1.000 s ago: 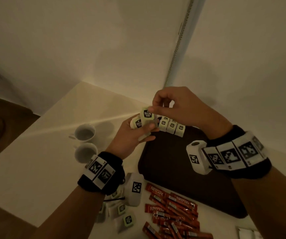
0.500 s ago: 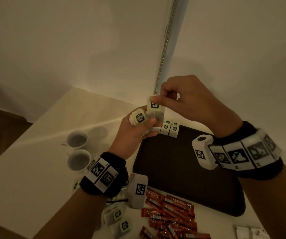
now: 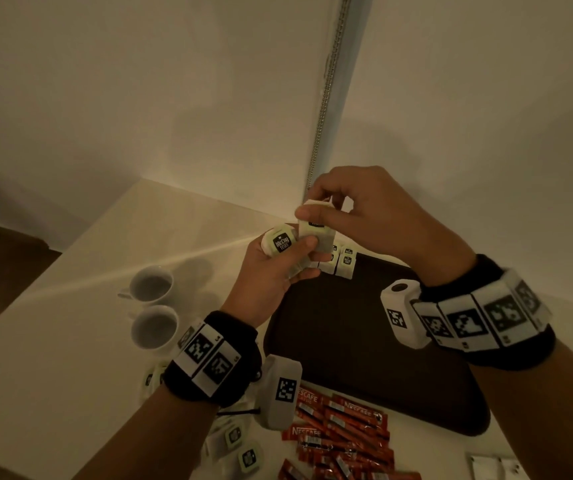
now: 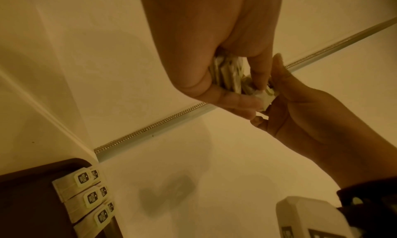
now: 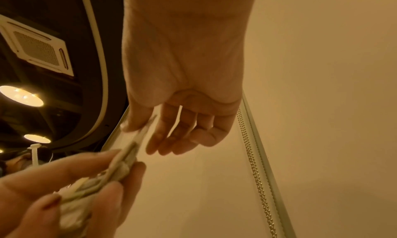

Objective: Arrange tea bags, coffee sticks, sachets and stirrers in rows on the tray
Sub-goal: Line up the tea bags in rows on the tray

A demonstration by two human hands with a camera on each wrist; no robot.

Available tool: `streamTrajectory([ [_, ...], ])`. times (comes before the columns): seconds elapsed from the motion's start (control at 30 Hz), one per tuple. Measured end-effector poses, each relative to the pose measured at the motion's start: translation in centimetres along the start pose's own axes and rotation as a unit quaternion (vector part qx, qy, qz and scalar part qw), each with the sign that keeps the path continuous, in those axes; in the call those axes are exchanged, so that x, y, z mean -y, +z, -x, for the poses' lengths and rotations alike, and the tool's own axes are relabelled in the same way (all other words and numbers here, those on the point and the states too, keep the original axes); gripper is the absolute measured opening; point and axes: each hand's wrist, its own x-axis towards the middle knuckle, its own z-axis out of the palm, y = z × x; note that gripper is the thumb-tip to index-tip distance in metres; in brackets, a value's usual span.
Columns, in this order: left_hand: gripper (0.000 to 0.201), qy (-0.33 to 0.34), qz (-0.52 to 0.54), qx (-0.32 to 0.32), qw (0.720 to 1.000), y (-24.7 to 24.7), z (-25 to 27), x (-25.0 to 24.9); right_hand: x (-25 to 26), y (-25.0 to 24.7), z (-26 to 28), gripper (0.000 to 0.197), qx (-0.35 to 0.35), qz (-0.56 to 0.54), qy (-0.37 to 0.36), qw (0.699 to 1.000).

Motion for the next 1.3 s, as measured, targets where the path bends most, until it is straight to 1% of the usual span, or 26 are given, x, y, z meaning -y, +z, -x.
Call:
streamTrajectory([
  [0.03,0.007,-0.004,0.014,-0.001,1.0,0.0,0.0,-0.1,0.0,0.0,0.0,0.041,0.004,-0.001,-0.004,1.0],
  [0.1,0.01,-0.013,0.045,0.001,0.999,0.2,0.1,-0.2,0.0,0.0,0.1,0.039,-0.002,0.009,-0.006,1.0],
  [0.17,0.015,-0.015,0.053,0.016,0.998,0.5,0.2,-0.4,0.2,0.2,0.0,0.045,-0.02,0.011,0.002,1.0],
  [0.23,0.025,-0.011,0.033,0.031,0.999,0.9,0.4,-0.4,0.4,0.5,-0.1,0.051,-0.033,0.021,0.007,0.999],
  [0.27,0.025,-0.011,0.025,0.034,0.999,1.1,0.5,-0.4,0.6,0.6,-0.1,0.054,-0.035,0.033,0.009,0.999],
  [0.33,0.02,-0.018,0.032,0.031,0.999,1.3,0.5,-0.3,1.0,0.8,-0.2,0.058,-0.047,0.055,0.012,0.997],
  [0.4,0.015,-0.027,0.052,0.016,0.998,1.4,0.6,-0.2,1.2,0.6,-0.3,0.059,-0.048,0.036,0.029,0.998],
  [0.43,0.012,-0.031,0.066,0.006,0.997,1.4,0.6,-0.2,1.2,0.3,-0.3,0.057,-0.033,0.004,0.044,0.998],
  [0.5,0.008,-0.039,0.098,-0.01,0.994,1.4,0.6,-0.2,1.1,-0.4,-0.2,0.041,0.01,-0.039,0.062,0.997],
  [0.57,0.008,-0.044,0.122,-0.014,0.991,1.4,0.7,-0.4,0.9,-0.6,-0.1,0.03,0.023,-0.029,0.052,0.998],
  [0.63,0.015,-0.04,0.124,-0.003,0.991,1.4,0.8,-0.6,0.9,-0.4,-0.1,0.03,0.005,-0.031,0.045,0.998],
  [0.7,0.019,-0.03,0.107,0.015,0.994,1.5,0.9,-0.6,1.0,-0.1,-0.2,0.037,-0.021,-0.035,0.038,0.998],
  [0.83,0.014,-0.027,0.089,0.012,0.996,1.4,0.9,-0.3,1.4,0.2,-0.3,0.047,-0.065,-0.025,0.028,0.997],
  [0.87,0.013,-0.027,0.093,0.009,0.995,1.4,0.8,-0.2,1.4,0.2,-0.4,0.045,-0.065,-0.031,0.037,0.997],
  [0.93,0.013,-0.022,0.092,0.004,0.995,1.1,0.8,-0.1,1.3,0.0,-0.3,0.029,-0.038,-0.085,0.071,0.993],
  [0.97,0.018,-0.016,0.086,0.0,0.996,1.1,0.7,-0.1,1.2,-0.2,-0.3,0.021,-0.018,-0.121,0.088,0.989],
  [1.0,0.022,-0.01,0.077,-0.004,0.997,1.0,0.7,-0.1,1.1,-0.3,-0.2,0.017,-0.004,-0.152,0.098,0.983],
  [1.07,0.023,-0.002,0.058,-0.01,0.998,0.8,0.7,-0.1,0.9,-0.4,-0.1,0.015,-0.004,-0.187,0.102,0.977],
  [1.2,0.014,-0.009,0.024,-0.026,0.999,0.3,0.5,0.1,0.7,-0.2,-0.1,0.013,-0.037,-0.213,0.109,0.97],
  [1.3,0.014,-0.025,0.004,-0.026,0.999,0.0,0.4,0.3,0.5,0.1,0.0,0.013,-0.036,-0.204,0.112,0.972],
])
